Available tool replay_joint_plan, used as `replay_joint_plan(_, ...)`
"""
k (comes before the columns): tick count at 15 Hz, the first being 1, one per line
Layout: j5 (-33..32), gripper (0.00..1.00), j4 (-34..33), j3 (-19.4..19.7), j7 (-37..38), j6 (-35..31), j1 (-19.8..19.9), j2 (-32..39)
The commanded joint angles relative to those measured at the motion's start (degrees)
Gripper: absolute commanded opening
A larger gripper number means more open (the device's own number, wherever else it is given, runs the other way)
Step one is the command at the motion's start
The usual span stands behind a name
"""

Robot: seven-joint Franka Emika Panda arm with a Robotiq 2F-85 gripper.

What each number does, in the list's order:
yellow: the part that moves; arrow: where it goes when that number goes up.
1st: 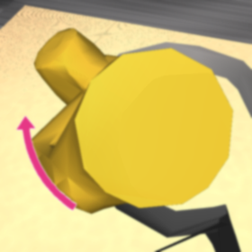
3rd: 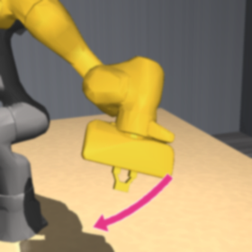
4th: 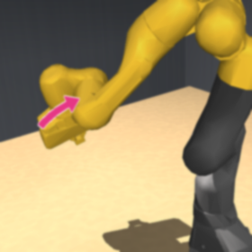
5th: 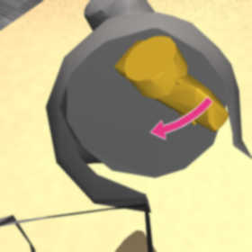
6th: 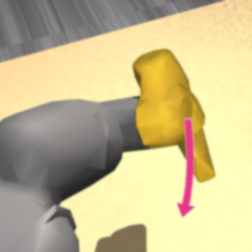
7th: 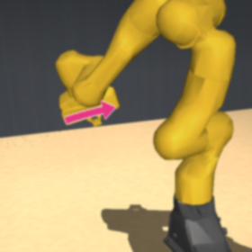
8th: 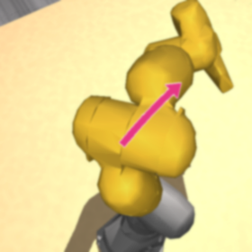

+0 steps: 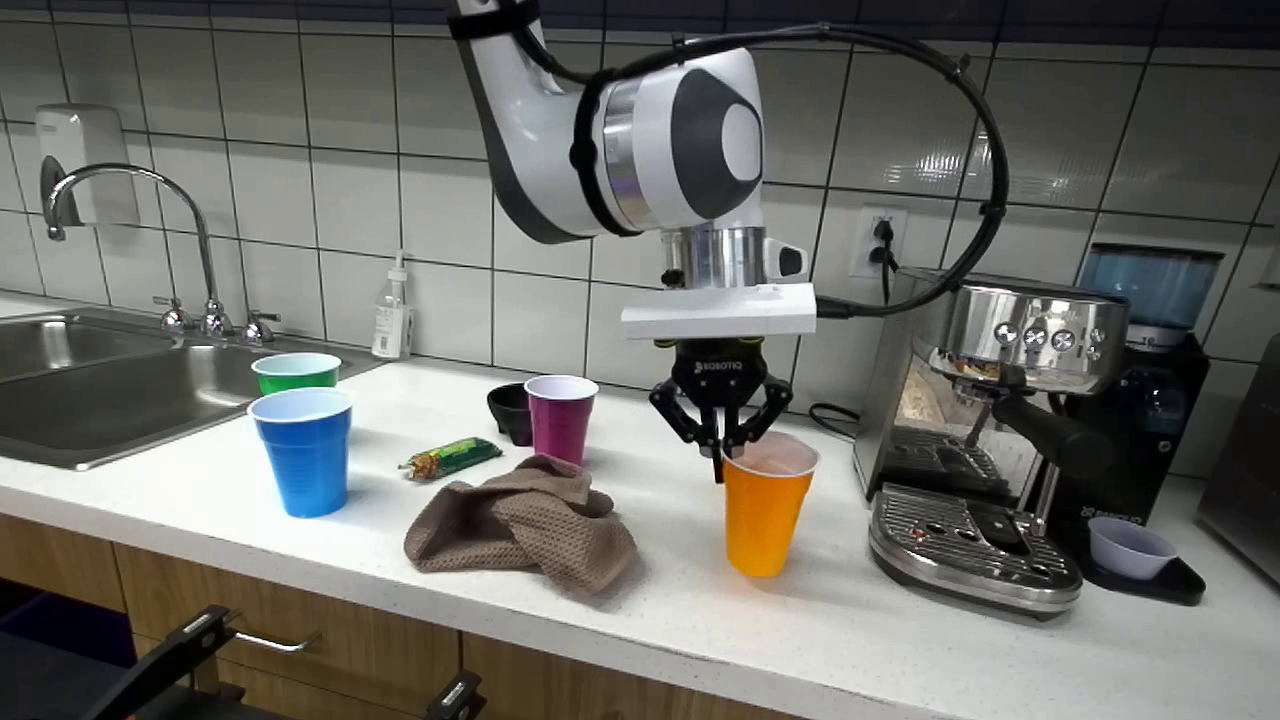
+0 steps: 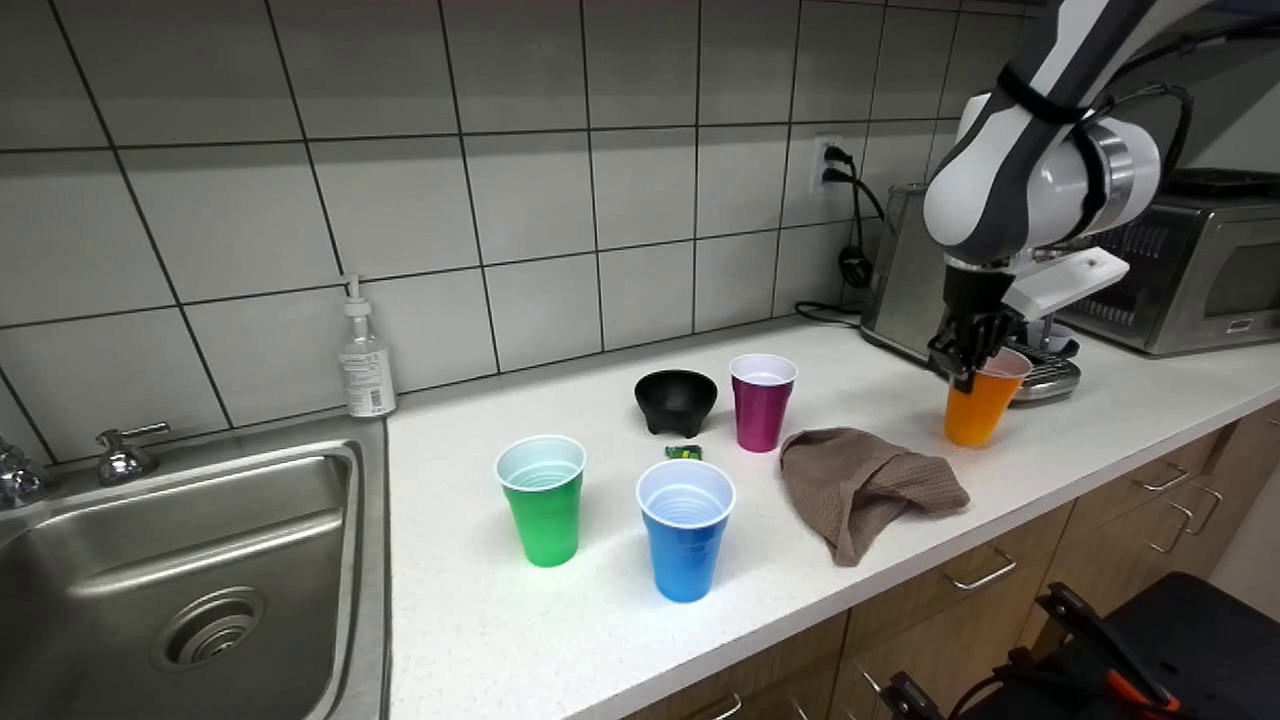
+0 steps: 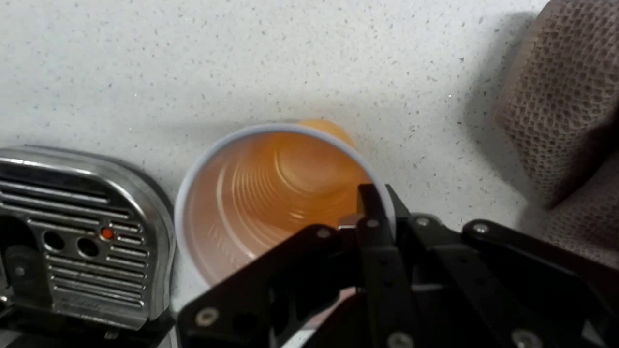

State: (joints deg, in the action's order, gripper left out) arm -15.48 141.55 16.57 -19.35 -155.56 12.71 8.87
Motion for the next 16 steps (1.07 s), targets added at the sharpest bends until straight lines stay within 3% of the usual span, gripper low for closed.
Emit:
replay_joint_plan(1, -4.3, 0.01, 3.6, -0.2, -1.9, -3.9, 0.9, -5.2)
replay_joint_plan(4, -2.6, 0.01, 5.8, -1.0, -4.2, -6.3, 1.1, -7.9)
replay_joint_plan(8, 5.4, 0.01, 8.0, -2.5, -10.2, -7.9, 0.4, -11.7)
replay_joint_plan(11, 13.1, 0.01, 8.6, -3.1, -15.2, -7.7, -1.3, -14.2)
replay_joint_plan(16, 19.9, 0.01, 8.8, -2.4, -20.8, -7.2, -5.0, -17.6)
